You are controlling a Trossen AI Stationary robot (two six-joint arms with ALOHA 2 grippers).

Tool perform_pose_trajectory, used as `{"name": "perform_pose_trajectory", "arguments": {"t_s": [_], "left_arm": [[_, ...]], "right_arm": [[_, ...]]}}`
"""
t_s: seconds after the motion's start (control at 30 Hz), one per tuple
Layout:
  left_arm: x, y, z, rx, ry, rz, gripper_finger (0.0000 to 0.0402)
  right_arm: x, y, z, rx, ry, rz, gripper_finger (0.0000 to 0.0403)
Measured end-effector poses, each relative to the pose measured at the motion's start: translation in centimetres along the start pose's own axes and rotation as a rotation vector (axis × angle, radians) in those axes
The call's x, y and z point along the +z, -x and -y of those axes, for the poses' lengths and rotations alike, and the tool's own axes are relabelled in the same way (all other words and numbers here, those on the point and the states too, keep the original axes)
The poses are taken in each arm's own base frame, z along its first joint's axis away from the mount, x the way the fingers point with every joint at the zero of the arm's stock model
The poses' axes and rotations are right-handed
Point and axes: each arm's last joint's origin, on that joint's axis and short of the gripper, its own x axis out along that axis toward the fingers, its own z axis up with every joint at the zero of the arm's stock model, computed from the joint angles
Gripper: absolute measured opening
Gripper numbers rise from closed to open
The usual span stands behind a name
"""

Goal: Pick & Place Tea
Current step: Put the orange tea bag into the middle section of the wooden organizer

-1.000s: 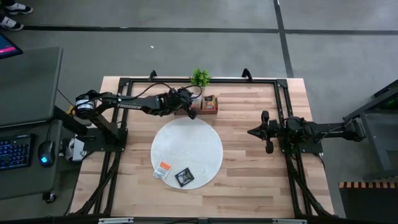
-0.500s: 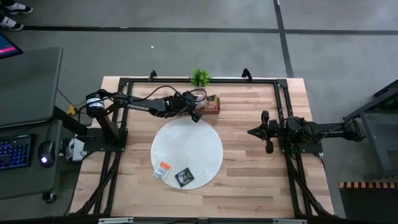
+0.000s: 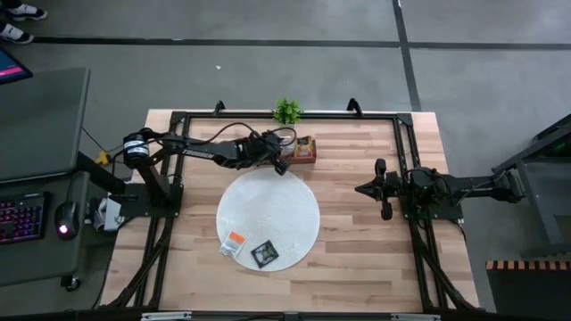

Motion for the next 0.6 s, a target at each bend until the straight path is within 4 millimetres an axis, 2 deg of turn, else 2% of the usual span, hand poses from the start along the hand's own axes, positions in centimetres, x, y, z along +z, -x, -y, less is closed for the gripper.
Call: {"name": "perform_pose_trajectory", "arguments": {"t_s": [0.13, 0.33, 0.5, 0.6], "left_arm": [[0.0, 0.0, 0.0, 0.002, -0.033, -0.001, 0.0031], [0.0, 0.0, 0.0, 0.01, -0.053, 0.002, 0.0114], [0.0, 0.1, -0.3, 0.094, -0.077, 0.018, 0.0178], [0.8, 1.1, -0.5, 0.107, -0.123, 0.049, 0.0206]], "right_arm": [[0.0, 0.0, 0.0, 0.0, 0.0, 0.0, 0.0001], [0.0, 0.0, 0.0, 0.0, 0.0, 0.0, 0.0001], [0.0, 0.0, 0.0, 0.0, 0.0, 0.0, 0.0001], [0.0, 0.0, 0.0, 0.0, 0.0, 0.0, 0.0001]]}}
